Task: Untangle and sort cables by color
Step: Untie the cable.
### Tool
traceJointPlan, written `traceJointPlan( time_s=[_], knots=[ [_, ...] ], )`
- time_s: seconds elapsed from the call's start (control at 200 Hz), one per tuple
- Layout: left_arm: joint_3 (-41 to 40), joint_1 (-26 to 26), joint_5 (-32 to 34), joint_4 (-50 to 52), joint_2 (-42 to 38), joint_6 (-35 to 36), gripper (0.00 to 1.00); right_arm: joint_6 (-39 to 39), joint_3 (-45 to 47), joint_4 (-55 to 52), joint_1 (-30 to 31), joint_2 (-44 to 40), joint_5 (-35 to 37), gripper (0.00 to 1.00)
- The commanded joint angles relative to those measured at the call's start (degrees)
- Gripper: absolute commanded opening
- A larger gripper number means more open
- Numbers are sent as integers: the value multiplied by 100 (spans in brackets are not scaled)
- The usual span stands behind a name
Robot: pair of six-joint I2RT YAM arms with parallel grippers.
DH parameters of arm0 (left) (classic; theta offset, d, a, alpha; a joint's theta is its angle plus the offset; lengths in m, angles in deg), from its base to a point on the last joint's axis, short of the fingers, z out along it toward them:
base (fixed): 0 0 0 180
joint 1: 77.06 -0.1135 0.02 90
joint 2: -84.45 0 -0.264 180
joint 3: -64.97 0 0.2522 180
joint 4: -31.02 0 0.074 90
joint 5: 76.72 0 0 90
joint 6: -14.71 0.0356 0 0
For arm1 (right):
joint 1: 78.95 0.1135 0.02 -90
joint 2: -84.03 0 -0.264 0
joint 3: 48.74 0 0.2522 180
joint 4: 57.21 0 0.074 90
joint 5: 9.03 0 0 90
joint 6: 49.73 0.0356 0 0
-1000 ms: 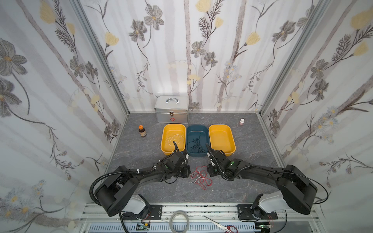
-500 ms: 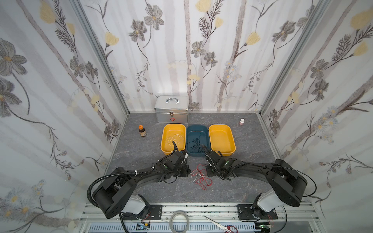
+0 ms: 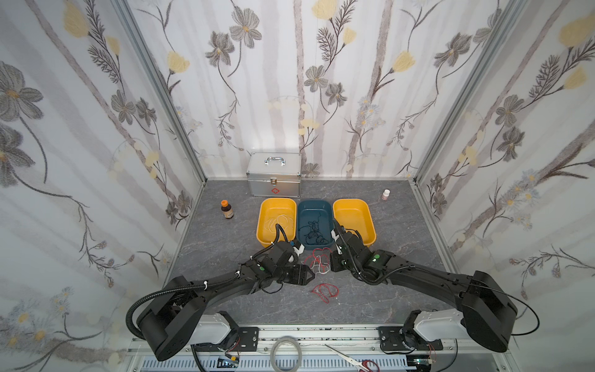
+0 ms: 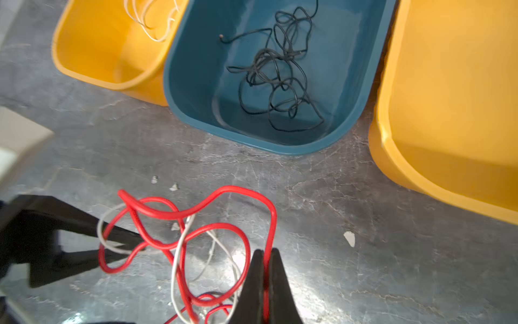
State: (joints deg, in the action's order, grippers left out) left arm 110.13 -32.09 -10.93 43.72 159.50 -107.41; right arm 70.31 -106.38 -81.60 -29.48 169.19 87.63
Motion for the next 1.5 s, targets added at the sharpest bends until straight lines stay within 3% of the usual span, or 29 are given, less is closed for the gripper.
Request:
traceJointPlan(
  time_s=[0.0, 0.21, 0.34, 0.795, 1.019, 1.169, 1.409, 1.494],
  knots=[
    [-23, 103, -225, -294, 26, -126, 71, 93, -29, 453, -24, -180, -506, 3],
    [-286, 185, -123, -1068, -4, -365, 72, 229, 50, 745, -25, -255, -1017, 3],
    [-345, 192, 207, -1152, -172, -344, 72, 335, 72, 864, -34, -190, -1211, 3],
    [-559, 196, 433, -1417, -649, -304, 63, 700, 494, 1430, -104, 17, -1868, 3],
    [-556, 190, 742, -1389, -562, -364, 44, 780, 584, 1625, -69, 0, -1992, 3],
    [-602, 188, 741, -1379, -591, -391, 42, 838, 675, 1637, -77, -14, -1919, 3],
    [-722, 180, 814, -1257, -793, -392, 30, 1051, 874, 1711, -291, -135, -1763, 3],
    [-733, 183, 871, -1187, -846, -398, 19, 1108, 946, 1779, -371, -189, -1781, 3]
  ],
)
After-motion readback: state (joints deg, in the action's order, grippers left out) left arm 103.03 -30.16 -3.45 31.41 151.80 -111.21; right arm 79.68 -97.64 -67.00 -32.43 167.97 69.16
